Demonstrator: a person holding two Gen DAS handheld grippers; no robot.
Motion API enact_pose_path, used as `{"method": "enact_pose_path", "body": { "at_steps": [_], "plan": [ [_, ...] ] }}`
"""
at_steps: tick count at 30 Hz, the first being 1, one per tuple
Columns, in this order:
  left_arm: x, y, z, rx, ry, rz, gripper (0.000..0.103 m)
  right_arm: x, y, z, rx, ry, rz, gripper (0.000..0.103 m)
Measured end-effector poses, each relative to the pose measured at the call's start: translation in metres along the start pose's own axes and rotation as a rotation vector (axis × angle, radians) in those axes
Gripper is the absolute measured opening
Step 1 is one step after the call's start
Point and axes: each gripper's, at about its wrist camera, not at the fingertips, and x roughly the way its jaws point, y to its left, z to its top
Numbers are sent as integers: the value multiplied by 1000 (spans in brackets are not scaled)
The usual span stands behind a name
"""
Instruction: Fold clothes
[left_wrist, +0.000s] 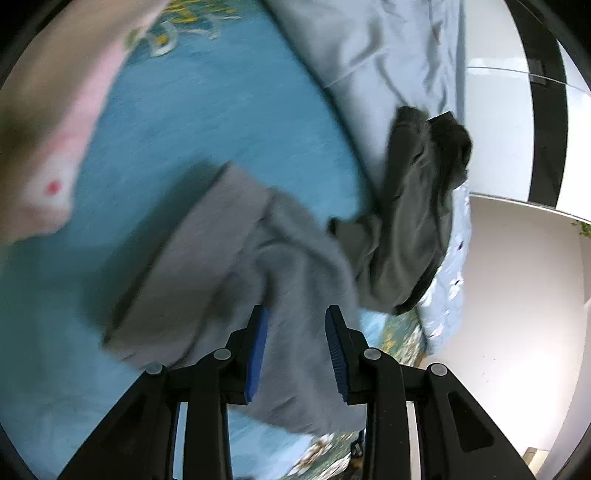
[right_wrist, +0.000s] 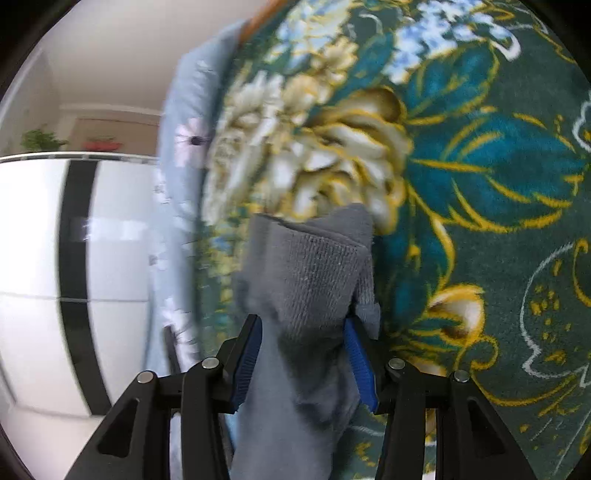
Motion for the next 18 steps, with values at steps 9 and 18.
{"method": "enact_pose_path", "body": {
  "at_steps": [9,18],
  "plan": [
    [-8,31,-10,-56,-7,20,33,-25,45,8,-161,-103,94,10],
    [-6,28,-15,-29,-3,22,33,-12,8,20,-64,-60,-20,19]
  ]
}}
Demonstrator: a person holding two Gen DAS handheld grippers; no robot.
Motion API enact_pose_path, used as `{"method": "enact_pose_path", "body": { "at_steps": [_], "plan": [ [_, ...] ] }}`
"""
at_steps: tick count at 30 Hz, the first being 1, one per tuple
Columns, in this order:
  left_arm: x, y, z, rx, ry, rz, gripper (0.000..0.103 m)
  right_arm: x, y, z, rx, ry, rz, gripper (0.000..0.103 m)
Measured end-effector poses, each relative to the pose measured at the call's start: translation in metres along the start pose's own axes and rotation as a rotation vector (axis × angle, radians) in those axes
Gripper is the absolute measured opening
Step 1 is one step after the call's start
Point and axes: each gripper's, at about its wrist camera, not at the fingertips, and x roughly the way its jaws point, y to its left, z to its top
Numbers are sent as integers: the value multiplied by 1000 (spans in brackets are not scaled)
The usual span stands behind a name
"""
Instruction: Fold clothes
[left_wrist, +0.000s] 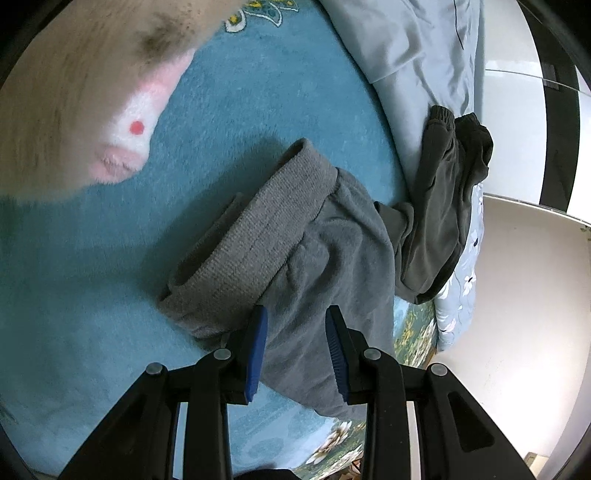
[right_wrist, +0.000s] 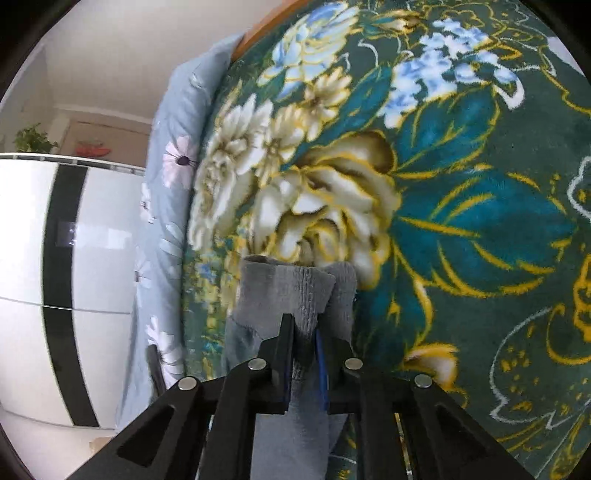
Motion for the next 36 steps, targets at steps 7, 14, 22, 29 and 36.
{"method": "enact_pose_path", "body": {
  "at_steps": [7,14,22,29,36],
  "plan": [
    [-7,12,-9,25,-9,35,51,-17,-20,-11,-20,8,14,46],
    [11,46,-15,-58,-9,108,60,-1,-35,-24,27,63,67,59],
    [38,40,-21,-103,-119,32,60,13,-30,-22,51,62,105,59],
    [37,39,-23,-204,-259,3,58,21,-25,-27,73,60,84,34],
    [31,22,-13,-242,-288,81,20,0,0,-23,31,37,58,13]
  ]
}}
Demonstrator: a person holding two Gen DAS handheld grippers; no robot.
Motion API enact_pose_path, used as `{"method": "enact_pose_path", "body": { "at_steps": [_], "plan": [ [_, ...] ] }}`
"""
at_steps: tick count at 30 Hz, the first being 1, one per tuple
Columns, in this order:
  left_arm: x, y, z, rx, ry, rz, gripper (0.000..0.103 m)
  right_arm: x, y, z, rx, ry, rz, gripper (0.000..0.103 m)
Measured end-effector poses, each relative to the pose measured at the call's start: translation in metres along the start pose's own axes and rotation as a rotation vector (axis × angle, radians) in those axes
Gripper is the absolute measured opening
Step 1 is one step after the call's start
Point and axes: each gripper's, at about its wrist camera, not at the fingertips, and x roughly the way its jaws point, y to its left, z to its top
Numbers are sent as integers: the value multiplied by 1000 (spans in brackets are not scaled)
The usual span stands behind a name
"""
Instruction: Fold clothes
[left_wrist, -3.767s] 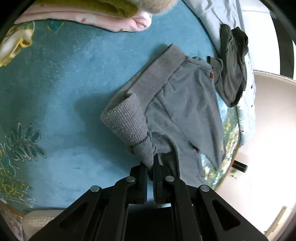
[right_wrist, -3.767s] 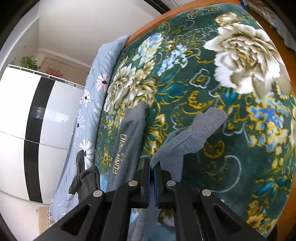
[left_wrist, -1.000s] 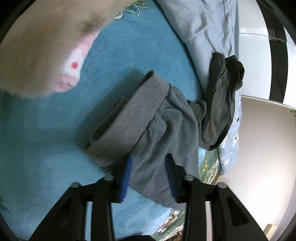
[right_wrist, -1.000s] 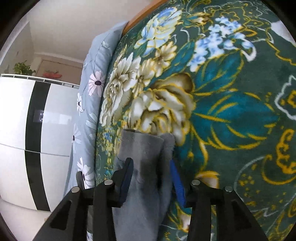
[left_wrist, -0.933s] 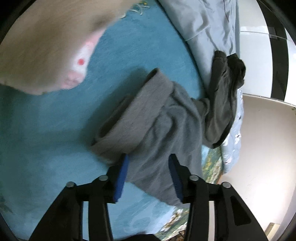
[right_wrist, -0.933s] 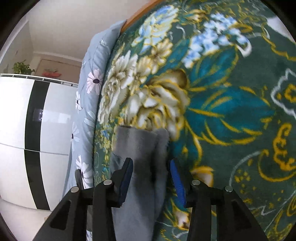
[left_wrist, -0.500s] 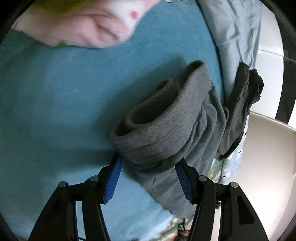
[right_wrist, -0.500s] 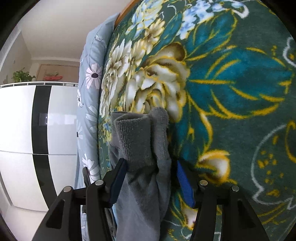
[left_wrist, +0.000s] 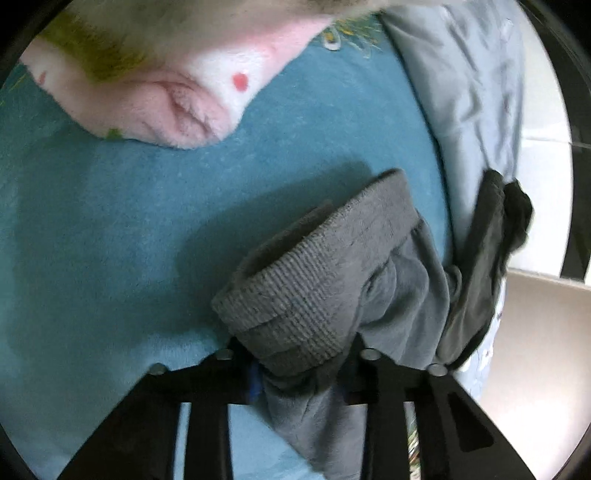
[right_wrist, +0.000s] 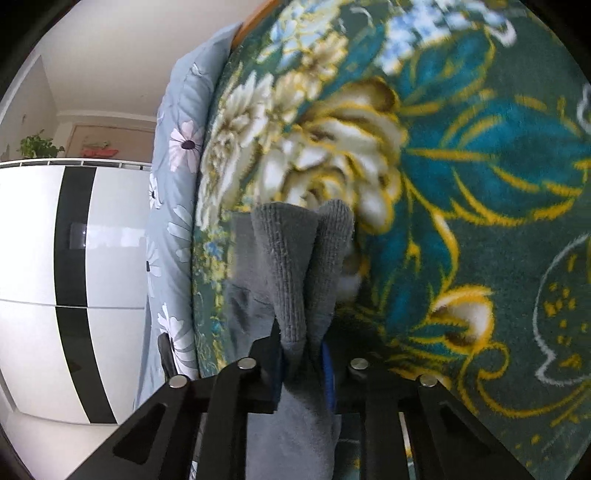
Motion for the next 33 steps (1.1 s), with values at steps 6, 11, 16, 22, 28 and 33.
{"method": "enact_pose_path", "body": {
  "at_steps": [6,11,16,22,28,33],
  "plan": [
    [-71,-88,2,276,-53,-158,16,-51,48,-3,-116,-34,138,11],
    [-116,-64,-3,458,-59,-223,17,-115,10,-18,-167,-86,222,11],
    [-55,24,-4,281,66,-67,17,-101,-75,-32,-55,9,-28,11],
    [-36,44,-3,266,98,16,17,-95,-97,-40,22,-5,-52,11],
    [-28,34,-31,317,142,114,28,-91,-91,-35,1,3,-73,11],
    [-37,35,-37,271,191,166,31,-90,-101,-33,34,8,-44,15]
  ]
}}
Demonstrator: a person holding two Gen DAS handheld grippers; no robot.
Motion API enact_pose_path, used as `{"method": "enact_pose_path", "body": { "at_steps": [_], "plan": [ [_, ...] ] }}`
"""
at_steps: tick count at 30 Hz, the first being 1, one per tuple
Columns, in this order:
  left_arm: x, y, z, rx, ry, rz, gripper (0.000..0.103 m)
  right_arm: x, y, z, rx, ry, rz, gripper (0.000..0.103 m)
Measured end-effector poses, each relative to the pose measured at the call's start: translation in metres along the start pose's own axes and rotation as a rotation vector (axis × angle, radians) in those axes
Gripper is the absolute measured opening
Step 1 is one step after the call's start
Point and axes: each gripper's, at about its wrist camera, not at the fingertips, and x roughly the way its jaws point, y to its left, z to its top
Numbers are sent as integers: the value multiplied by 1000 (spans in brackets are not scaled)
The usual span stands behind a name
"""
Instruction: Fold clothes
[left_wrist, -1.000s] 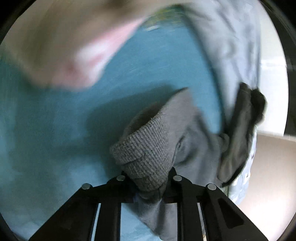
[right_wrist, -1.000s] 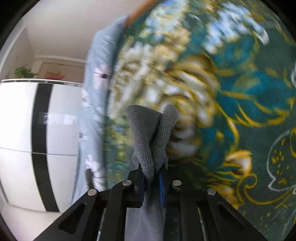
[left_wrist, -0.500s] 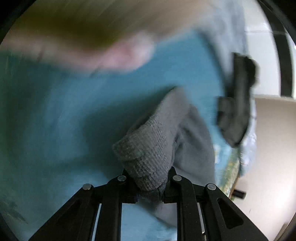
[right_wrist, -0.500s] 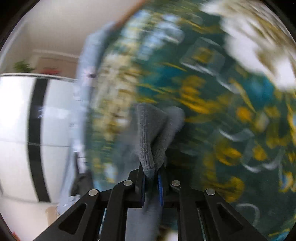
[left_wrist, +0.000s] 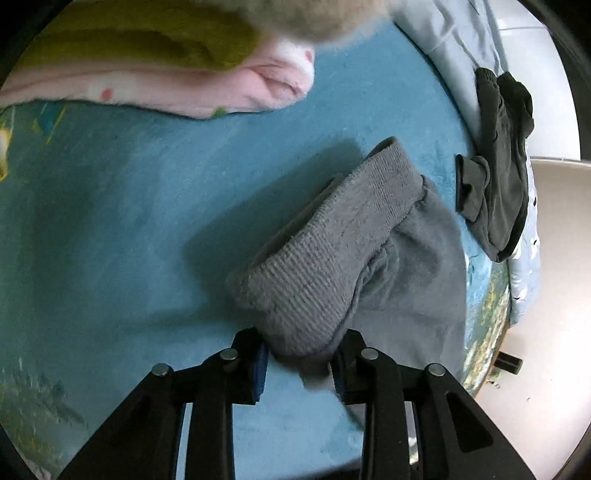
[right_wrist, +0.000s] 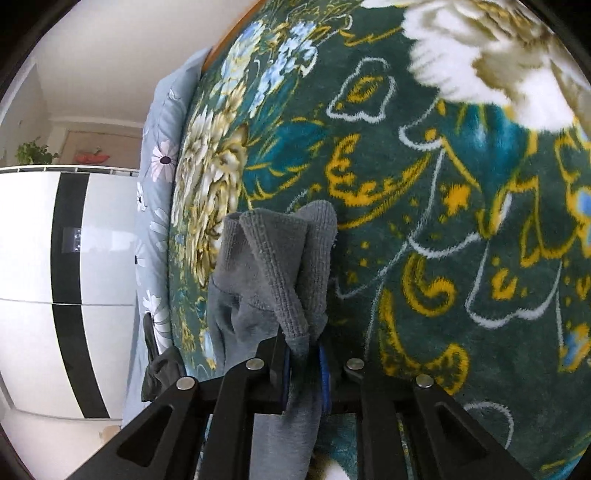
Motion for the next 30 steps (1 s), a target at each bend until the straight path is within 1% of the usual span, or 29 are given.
{"method": "enact_pose_path", "body": {
  "at_steps": [1,4,6,8,9,11,12,15,16,17,18,19,20,21,22,23,26,27,28,30],
  "plan": [
    [-7,-5,-2,3,-7,18,31,1,0,1,-2,2,5,16],
    [-33,-24,-8,23,-41,82,31,0,1,5,-16,6,16,28],
    [-48,-41,-17,59,-85,185,30,-5,-1,10,-1,-17,65,43],
    [-70,-41,-29,184,-146,249,30,-6,-3,17,38,-49,117,49],
    [-81,-40,-35,252,-177,278,30,-4,-6,21,64,-58,142,50],
    [-74,-69,-53,401,-183,284,30,3,-8,26,93,-45,147,51],
    [-67,-80,-63,463,-171,279,30,8,-9,27,102,-34,142,51],
    [-23,-132,-100,642,-95,255,30,12,-7,29,117,-34,173,50],
    [-9,-147,-113,704,-69,242,30,13,-6,30,116,-30,176,47],
    [2,-161,-121,750,-56,242,30,14,-2,31,100,-21,163,37],
    [12,-174,-131,806,-55,253,30,16,2,32,77,-12,144,21],
    [21,-187,-143,866,-56,267,30,17,7,33,50,-4,134,18],
    [27,-194,-153,884,-68,280,30,12,12,35,24,-14,170,16],
    [34,-199,-159,908,-59,279,30,4,16,37,1,-35,233,15],
    [42,-204,-164,936,-43,274,30,-2,17,38,-17,-54,275,15],
    [44,-205,-160,953,-26,273,30,-7,17,39,-33,-68,269,15],
    [61,-203,-154,963,9,321,30,8,1,43,-16,-27,117,15],
    [66,-201,-151,946,13,342,30,12,-5,42,3,-17,97,14],
    [72,-196,-146,920,21,357,30,12,-9,41,20,-17,104,14],
    [80,-191,-141,889,31,361,30,12,-12,40,47,-26,121,14]
  ]
}}
